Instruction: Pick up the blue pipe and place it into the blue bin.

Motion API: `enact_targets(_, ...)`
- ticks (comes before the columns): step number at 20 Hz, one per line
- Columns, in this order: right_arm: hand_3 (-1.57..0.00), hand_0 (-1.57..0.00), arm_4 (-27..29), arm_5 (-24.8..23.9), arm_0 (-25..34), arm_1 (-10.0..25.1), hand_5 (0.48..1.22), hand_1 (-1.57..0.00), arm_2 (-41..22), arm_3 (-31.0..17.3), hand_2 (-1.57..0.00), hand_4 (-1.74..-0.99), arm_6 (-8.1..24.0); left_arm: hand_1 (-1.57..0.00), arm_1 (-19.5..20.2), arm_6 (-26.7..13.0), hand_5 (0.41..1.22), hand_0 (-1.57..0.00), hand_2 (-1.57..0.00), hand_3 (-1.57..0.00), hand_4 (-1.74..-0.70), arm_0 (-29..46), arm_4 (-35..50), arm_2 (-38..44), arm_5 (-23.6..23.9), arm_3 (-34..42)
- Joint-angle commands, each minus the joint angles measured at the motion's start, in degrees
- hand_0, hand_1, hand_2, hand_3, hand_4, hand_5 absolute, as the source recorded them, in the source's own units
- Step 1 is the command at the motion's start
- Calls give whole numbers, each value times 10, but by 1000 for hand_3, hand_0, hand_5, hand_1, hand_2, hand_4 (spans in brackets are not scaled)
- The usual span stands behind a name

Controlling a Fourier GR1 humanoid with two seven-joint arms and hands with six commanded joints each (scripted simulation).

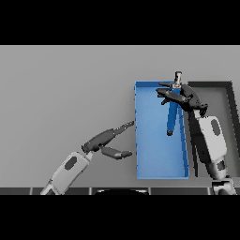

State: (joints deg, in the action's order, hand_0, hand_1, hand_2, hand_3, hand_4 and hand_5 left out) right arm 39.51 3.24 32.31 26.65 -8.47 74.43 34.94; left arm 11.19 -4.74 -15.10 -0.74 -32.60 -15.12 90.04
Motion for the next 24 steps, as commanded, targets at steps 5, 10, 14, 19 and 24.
enact_targets(5, -897, -1306, 104, -58, 0, 78, 1150, -1167, -160, -53, -1114, -1503, 0, 1, 1, -5, 453, 1, 1, 1, -886, 6, -4, -6, 0, 4)
enact_targets(10, -293, -427, 213, -73, 48, 145, 1081, -382, -317, -70, -364, -1242, 0, 1, 2, -8, 453, 1, 1, 1, -889, 1, -1, 1, 1, 2)
enact_targets(14, -120, -174, 144, -53, 62, 157, 887, -156, -363, -67, -149, -1149, -8, 1, 0, -5, 451, 1, 1, 1, -896, 6, -3, -4, 3, 7)
enact_targets(19, -39, -56, 104, -55, 70, 147, 738, -50, -378, -93, -48, -1124, -38, 1, -5, -10, 457, 1, 1, 1, -909, 0, -3, -3, 4, -1)
enact_targets(24, -12, -18, 106, -55, 73, 139, 689, -16, -375, -100, -15, -1123, -47, 1, -6, -11, 464, 1, 1, 1, -916, 4, 0, -4, 3, 0)
